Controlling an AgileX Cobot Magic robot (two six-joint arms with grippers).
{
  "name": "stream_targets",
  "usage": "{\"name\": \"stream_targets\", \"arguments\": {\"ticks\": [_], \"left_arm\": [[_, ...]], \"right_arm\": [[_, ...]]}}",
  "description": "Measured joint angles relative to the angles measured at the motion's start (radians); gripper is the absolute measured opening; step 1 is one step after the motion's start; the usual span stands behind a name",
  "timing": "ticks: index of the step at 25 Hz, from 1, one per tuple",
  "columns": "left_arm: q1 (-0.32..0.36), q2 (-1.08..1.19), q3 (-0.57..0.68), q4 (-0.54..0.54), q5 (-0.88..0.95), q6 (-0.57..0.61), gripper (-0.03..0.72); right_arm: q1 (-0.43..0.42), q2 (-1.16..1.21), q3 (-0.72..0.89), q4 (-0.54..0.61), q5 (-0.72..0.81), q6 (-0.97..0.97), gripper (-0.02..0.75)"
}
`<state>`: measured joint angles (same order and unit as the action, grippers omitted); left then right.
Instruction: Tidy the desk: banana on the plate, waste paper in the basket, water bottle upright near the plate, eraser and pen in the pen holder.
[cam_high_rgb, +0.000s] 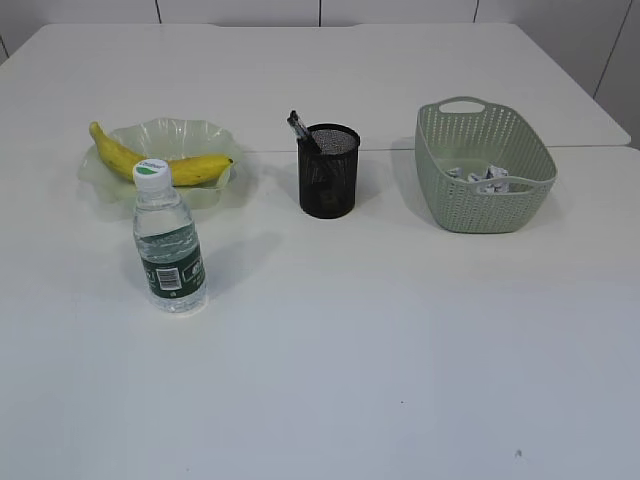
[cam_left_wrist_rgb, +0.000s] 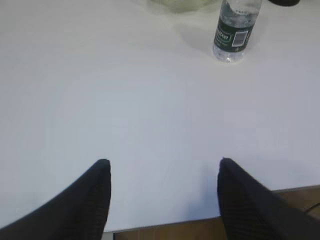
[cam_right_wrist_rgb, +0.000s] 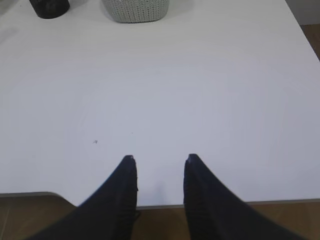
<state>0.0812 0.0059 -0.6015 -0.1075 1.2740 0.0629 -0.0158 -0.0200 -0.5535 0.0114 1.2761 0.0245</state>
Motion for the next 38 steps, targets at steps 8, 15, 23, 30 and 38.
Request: {"name": "stream_targets", "arguments": {"ticks": [8, 15, 23, 30, 38], "left_arm": [[0.000, 0.000, 0.035, 0.039, -0.015, 0.000, 0.475], [0.000, 0.000, 0.046, 0.079, -0.081, 0.000, 0.475], [0.000, 0.000, 0.081, 0.083, -0.155, 0.000, 0.502], [0.000, 0.000, 0.081, 0.080, -0.160, 0.000, 0.560], [0.000, 0.000, 0.081, 0.022, -0.162, 0.000, 0.562]], "right_arm": [[0.000, 0.000, 0.001, -0.061, 0.000, -0.024, 0.241], [0.000, 0.000, 0.044, -0.067, -0.104, -0.024, 0.242], [0.000, 0.000, 0.051, -0.067, -0.117, -0.024, 0.241], [0.000, 0.000, 0.051, -0.067, -0.119, -0.024, 0.251], [0.000, 0.000, 0.051, -0.067, -0.121, -0.024, 0.252]]}}
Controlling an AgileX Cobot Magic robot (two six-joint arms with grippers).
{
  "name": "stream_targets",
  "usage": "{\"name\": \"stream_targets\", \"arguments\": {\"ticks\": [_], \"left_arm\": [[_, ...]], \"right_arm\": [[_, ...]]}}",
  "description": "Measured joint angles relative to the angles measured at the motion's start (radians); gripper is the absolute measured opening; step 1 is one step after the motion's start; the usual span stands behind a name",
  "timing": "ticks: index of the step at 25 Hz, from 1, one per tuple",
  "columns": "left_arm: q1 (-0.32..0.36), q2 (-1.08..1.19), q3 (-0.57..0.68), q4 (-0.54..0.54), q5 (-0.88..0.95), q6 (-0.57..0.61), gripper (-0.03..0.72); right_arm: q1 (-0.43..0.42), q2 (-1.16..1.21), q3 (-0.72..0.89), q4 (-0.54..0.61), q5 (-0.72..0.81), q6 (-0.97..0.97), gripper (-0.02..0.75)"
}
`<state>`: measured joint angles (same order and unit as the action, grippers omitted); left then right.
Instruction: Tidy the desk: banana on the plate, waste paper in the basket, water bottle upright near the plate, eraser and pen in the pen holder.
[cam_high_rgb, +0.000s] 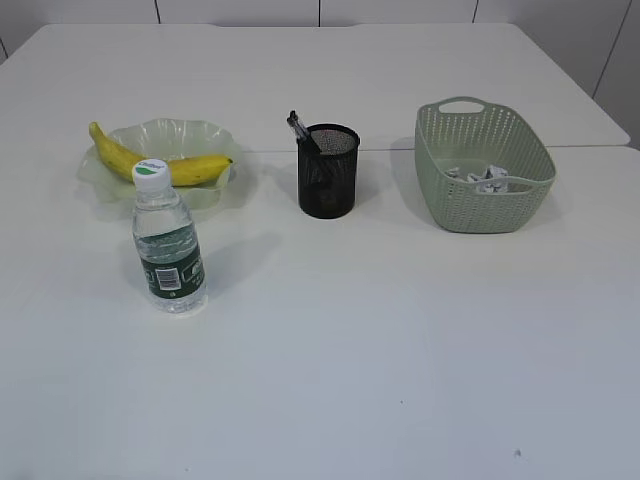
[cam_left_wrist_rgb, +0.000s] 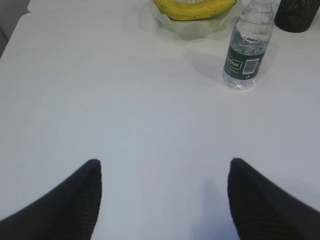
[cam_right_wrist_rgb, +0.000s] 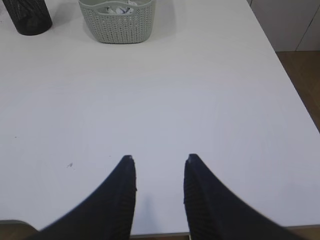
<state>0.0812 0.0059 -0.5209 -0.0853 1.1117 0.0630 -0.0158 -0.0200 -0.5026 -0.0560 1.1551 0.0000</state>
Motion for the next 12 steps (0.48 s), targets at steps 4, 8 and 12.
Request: {"name": "stream_targets", "arguments": {"ticks": [4, 8, 12], "left_arm": [[0.000, 0.000, 0.000, 0.000, 0.000, 0.000, 0.561], [0.000, 0.000, 0.000, 0.000, 0.000, 0.000, 0.559], [0.000, 0.000, 0.000, 0.000, 0.000, 0.000, 0.555]], "right_arm": [[0.000, 0.000, 0.000, 0.000, 0.000, 0.000, 0.252], [0.000, 0.000, 0.000, 0.000, 0.000, 0.000, 0.251], [0.000, 0.000, 0.000, 0.000, 0.000, 0.000, 0.252]]}}
